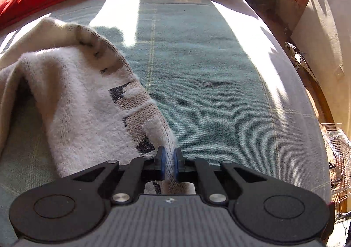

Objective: Fold clothes
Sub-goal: 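Regrasp the patterned sleeve cuff with the right tool and lay it across the body, then grasp the sweater side edge with the right tool and lift it, then grasp the hem edge with the left tool while the right tool holds the side edge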

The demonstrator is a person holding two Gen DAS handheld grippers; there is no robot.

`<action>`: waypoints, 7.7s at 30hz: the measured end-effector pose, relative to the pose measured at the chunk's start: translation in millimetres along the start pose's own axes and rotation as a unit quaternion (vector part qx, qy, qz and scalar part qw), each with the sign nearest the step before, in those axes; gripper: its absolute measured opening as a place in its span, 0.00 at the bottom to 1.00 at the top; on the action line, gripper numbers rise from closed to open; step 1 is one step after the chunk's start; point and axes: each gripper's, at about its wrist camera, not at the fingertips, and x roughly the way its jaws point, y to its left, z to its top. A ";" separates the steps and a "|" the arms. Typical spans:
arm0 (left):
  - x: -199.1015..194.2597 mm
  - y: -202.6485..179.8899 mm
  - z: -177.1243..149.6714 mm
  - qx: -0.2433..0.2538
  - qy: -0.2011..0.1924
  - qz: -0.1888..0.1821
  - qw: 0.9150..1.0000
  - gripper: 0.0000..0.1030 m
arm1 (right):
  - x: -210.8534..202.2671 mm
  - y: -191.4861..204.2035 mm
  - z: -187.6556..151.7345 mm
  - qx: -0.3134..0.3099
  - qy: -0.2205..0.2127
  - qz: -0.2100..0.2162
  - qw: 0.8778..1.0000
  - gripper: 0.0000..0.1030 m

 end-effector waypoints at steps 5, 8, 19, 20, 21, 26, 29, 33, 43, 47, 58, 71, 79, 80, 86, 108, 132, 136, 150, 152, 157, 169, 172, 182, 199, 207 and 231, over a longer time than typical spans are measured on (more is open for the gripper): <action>2.5 5.9 1.2 -0.013 0.000 -0.003 1.000 0.83 | 11.1 -2.3 16.1 -0.017 0.001 -0.077 0.997 0.10; -0.4 9.4 0.9 -0.021 -0.003 -0.003 1.000 0.83 | 9.9 5.4 15.5 -0.019 0.000 -0.093 0.996 0.16; -18.9 18.2 -3.8 -0.045 -0.017 0.000 0.999 0.83 | -61.0 83.8 -0.1 -0.066 -0.044 -0.008 0.997 0.70; -21.9 18.9 -5.3 -0.047 -0.018 0.004 0.999 0.83 | -67.6 95.6 -4.0 -0.072 -0.042 0.009 0.997 0.73; -25.3 19.9 -7.0 -0.049 -0.019 0.007 0.999 0.83 | -74.3 108.1 -8.2 -0.077 -0.039 0.025 0.996 0.76; -46.0 31.0 -21.2 -0.071 -0.032 0.012 0.997 0.83 | -92.1 167.4 -36.2 -0.085 -0.010 0.121 0.989 0.83; -59.2 37.3 -34.5 -0.075 -0.040 0.030 0.996 0.86 | -93.2 198.1 -54.2 -0.067 0.011 0.185 0.980 0.92; -69.7 46.2 -50.9 -0.087 -0.045 0.050 0.994 0.88 | -85.6 230.1 -75.8 -0.013 0.032 0.259 0.965 1.00; -79.0 65.6 -72.2 -0.115 -0.046 0.061 0.990 0.88 | -38.5 263.9 -112.8 0.108 0.099 0.341 0.929 0.92; -78.6 70.1 -76.1 -0.122 -0.046 0.063 0.990 0.88 | -37.1 277.8 -103.6 0.089 0.086 0.369 0.921 0.87; -75.0 73.9 -78.1 -0.124 -0.044 0.060 0.990 0.88 | -14.7 252.2 -135.6 0.166 0.080 0.442 0.878 0.74; -63.2 68.5 -76.7 -0.122 -0.030 0.055 0.991 0.88 | -24.2 295.2 -118.8 0.156 0.077 0.385 0.906 1.00; -66.7 72.5 -79.6 -0.132 -0.034 0.055 0.989 0.88 | -31.8 310.5 -115.9 0.124 0.076 0.346 0.927 1.00; -67.5 72.7 -80.2 -0.132 -0.034 0.056 0.989 0.88 | -34.0 312.7 -115.2 0.124 0.075 0.338 0.930 1.00; -73.0 74.6 -83.9 -0.135 -0.037 0.060 0.988 0.88 | -42.9 325.0 -122.3 0.086 0.052 0.310 0.945 1.00; -76.6 70.4 -77.4 -0.120 -0.040 0.072 0.989 0.88 | -77.4 282.5 -126.1 0.101 -0.045 0.280 0.954 0.13; -47.5 134.6 -81.0 -0.149 -0.027 0.106 0.983 0.80 | -95.6 225.9 -147.2 0.110 -0.022 0.237 0.965 0.41; -37.3 160.6 -66.3 -0.150 -0.025 0.140 0.978 0.63 | -90.7 224.5 -147.3 0.114 -0.017 0.232 0.966 0.44; 47.3 190.5 -55.8 -0.180 0.090 0.127 0.971 0.48 | -80.8 231.1 -147.5 0.112 0.004 0.232 0.966 0.50; 51.5 193.3 -56.7 -0.180 0.098 0.122 0.971 0.53 | -79.7 232.4 -147.5 0.111 0.007 0.233 0.966 0.50; 57.5 207.2 -62.2 -0.200 0.108 0.109 0.968 0.78 | -79.8 240.0 -149.3 0.104 0.013 0.235 0.966 0.51; 46.1 222.3 -74.1 -0.264 0.094 0.046 0.959 0.46 | -86.0 240.4 -148.2 0.102 0.006 0.235 0.967 0.53; 44.1 222.2 -69.8 -0.269 0.099 0.041 0.957 0.27 | -88.9 238.7 -148.9 0.103 0.002 0.236 0.966 0.54; 27.4 232.5 -79.2 -0.279 0.094 0.056 0.954 0.13 | -89.4 232.9 -153.7 0.119 0.002 0.249 0.961 0.54; 12.9 207.7 -117.1 -0.259 0.082 0.029 0.962 0.30 | -49.0 217.5 -175.8 0.215 0.038 0.321 0.921 0.62; 8.0 205.8 -114.3 -0.260 0.075 0.022 0.963 0.08 | -55.2 230.4 -163.8 0.174 0.012 0.326 0.929 0.13; -52.4 173.6 -113.6 -0.138 0.111 0.017 0.984 0.07 | -121.0 190.2 -148.9 -0.001 0.084 0.230 0.970 0.15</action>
